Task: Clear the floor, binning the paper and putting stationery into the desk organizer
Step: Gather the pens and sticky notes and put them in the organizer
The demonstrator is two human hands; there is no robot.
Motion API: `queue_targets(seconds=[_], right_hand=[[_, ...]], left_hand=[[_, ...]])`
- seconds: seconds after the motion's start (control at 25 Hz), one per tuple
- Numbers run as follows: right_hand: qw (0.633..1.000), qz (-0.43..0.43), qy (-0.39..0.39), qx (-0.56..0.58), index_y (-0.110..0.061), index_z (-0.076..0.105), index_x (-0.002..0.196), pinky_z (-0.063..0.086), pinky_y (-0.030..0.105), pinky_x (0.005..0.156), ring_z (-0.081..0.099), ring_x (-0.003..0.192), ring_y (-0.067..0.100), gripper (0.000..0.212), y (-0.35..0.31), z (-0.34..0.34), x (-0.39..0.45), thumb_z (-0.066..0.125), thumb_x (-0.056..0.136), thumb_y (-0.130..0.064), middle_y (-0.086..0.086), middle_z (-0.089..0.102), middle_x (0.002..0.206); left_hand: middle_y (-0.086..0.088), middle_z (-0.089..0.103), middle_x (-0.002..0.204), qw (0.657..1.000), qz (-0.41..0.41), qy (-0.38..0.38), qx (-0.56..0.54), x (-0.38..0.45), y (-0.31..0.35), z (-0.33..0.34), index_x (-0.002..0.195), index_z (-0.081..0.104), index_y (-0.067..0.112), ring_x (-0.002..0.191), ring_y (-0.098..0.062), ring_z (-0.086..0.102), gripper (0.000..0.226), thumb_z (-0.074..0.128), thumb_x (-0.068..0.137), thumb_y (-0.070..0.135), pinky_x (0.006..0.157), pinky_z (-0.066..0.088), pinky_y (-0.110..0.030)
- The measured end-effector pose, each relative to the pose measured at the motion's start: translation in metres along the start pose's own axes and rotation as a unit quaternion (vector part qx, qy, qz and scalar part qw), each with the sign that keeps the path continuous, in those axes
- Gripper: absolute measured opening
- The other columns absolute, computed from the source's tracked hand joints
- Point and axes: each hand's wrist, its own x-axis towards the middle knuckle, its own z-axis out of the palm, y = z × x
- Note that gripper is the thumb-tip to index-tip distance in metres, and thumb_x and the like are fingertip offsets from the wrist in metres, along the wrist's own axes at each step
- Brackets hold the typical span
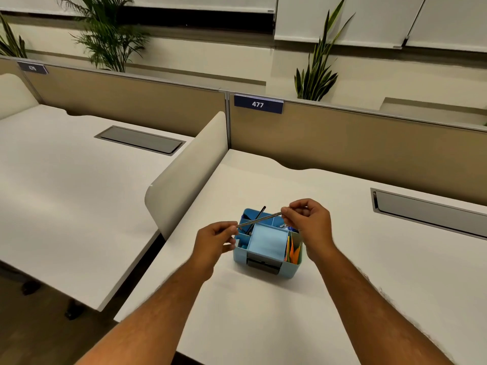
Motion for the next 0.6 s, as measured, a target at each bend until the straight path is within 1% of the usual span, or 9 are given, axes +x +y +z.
queue_targets(seconds=[0.08, 0.12, 0.2, 0.24, 0.32, 0.36, 0.44, 0.52, 0.6], right_hand=[[1.0, 0.004, 0.01, 0.0, -0.009, 0.074, 0.092, 0.063, 0.026, 0.069, 0.08, 0.083, 0.028, 0.015, 0.005, 0.006, 0.0, 0.086, 0.083, -0.006, 0.01, 0.08, 0.082], [1.0, -0.004, 0.02, -0.009, -0.01, 0.075, 0.091, 0.064, 0.027, 0.071, 0.08, 0.084, 0.027, 0.014, 0.006, 0.01, 0.0, 0.085, 0.084, -0.005, 0.008, 0.08, 0.083], [0.996, -0.05, 0.035, -0.06, -0.015, 0.075, 0.088, 0.065, 0.03, 0.075, 0.079, 0.081, 0.021, 0.012, 0.004, 0.017, 0.001, 0.084, 0.085, -0.006, 0.002, 0.08, 0.082], [0.991, -0.085, 0.031, -0.099, -0.019, 0.075, 0.086, 0.064, 0.028, 0.075, 0.078, 0.079, 0.016, 0.013, 0.001, 0.02, 0.003, 0.083, 0.085, -0.008, -0.003, 0.079, 0.081], [0.974, -0.149, 0.01, -0.168, -0.025, 0.074, 0.082, 0.061, 0.02, 0.073, 0.076, 0.079, 0.009, 0.017, -0.006, 0.023, 0.003, 0.083, 0.085, -0.011, -0.012, 0.076, 0.078], [0.966, -0.174, 0.001, -0.194, -0.027, 0.073, 0.082, 0.058, 0.016, 0.071, 0.075, 0.079, 0.006, 0.018, -0.009, 0.023, 0.004, 0.082, 0.085, -0.012, -0.014, 0.075, 0.078], [0.948, -0.212, -0.018, -0.238, -0.026, 0.073, 0.083, 0.056, 0.012, 0.069, 0.073, 0.08, 0.004, 0.017, -0.012, 0.024, 0.005, 0.082, 0.086, -0.012, -0.014, 0.074, 0.076], [0.926, -0.233, -0.035, -0.294, -0.024, 0.073, 0.085, 0.058, 0.016, 0.07, 0.072, 0.077, 0.005, 0.014, -0.011, 0.029, 0.006, 0.082, 0.087, -0.013, -0.014, 0.073, 0.078], [0.905, -0.242, -0.054, -0.346, -0.021, 0.072, 0.089, 0.061, 0.025, 0.071, 0.071, 0.075, 0.009, 0.01, -0.01, 0.036, 0.006, 0.081, 0.09, -0.015, -0.008, 0.073, 0.08]], left_hand=[[-0.009, 0.08, 0.093, 0.998, -0.014, 0.054, -0.041, 0.012, 0.002, 0.002, 0.11, 0.077, 0.011, 0.076, -0.018, 0.072, 0.014, 0.072, 0.096, 0.007, 0.068, 0.062, -0.03], [-0.01, 0.079, 0.095, 0.996, -0.019, 0.083, -0.036, 0.018, 0.003, 0.005, 0.109, 0.075, 0.012, 0.078, -0.019, 0.072, 0.014, 0.072, 0.096, 0.007, 0.068, 0.062, -0.032], [-0.006, 0.076, 0.1, 0.993, -0.013, 0.109, 0.035, 0.029, 0.005, 0.01, 0.106, 0.075, 0.017, 0.085, -0.02, 0.069, 0.013, 0.07, 0.098, 0.008, 0.068, 0.061, -0.033], [-0.004, 0.075, 0.102, 0.991, -0.003, 0.101, 0.083, 0.034, 0.004, 0.011, 0.105, 0.076, 0.019, 0.087, -0.019, 0.068, 0.015, 0.069, 0.098, 0.008, 0.07, 0.06, -0.033], [0.001, 0.076, 0.105, 0.981, 0.026, 0.064, 0.182, 0.041, 0.001, 0.012, 0.105, 0.08, 0.018, 0.091, -0.014, 0.067, 0.017, 0.071, 0.096, 0.008, 0.084, 0.058, -0.035], [0.003, 0.075, 0.107, 0.968, 0.05, 0.045, 0.24, 0.044, 0.0, 0.013, 0.106, 0.081, 0.018, 0.094, -0.012, 0.066, 0.017, 0.072, 0.095, 0.008, 0.091, 0.056, -0.033], [0.001, 0.072, 0.113, 0.932, 0.09, 0.005, 0.352, 0.047, -0.001, 0.016, 0.106, 0.082, 0.018, 0.104, -0.014, 0.066, 0.018, 0.073, 0.095, 0.009, 0.096, 0.053, -0.03], [-0.002, 0.067, 0.121, 0.895, 0.11, -0.022, 0.432, 0.054, -0.002, 0.019, 0.108, 0.082, 0.019, 0.112, -0.019, 0.061, 0.017, 0.074, 0.095, 0.012, 0.1, 0.052, -0.034], [-0.001, 0.062, 0.125, 0.868, 0.104, -0.021, 0.485, 0.059, -0.005, 0.022, 0.107, 0.083, 0.021, 0.116, -0.019, 0.056, 0.015, 0.076, 0.094, 0.02, 0.1, 0.051, -0.035]])
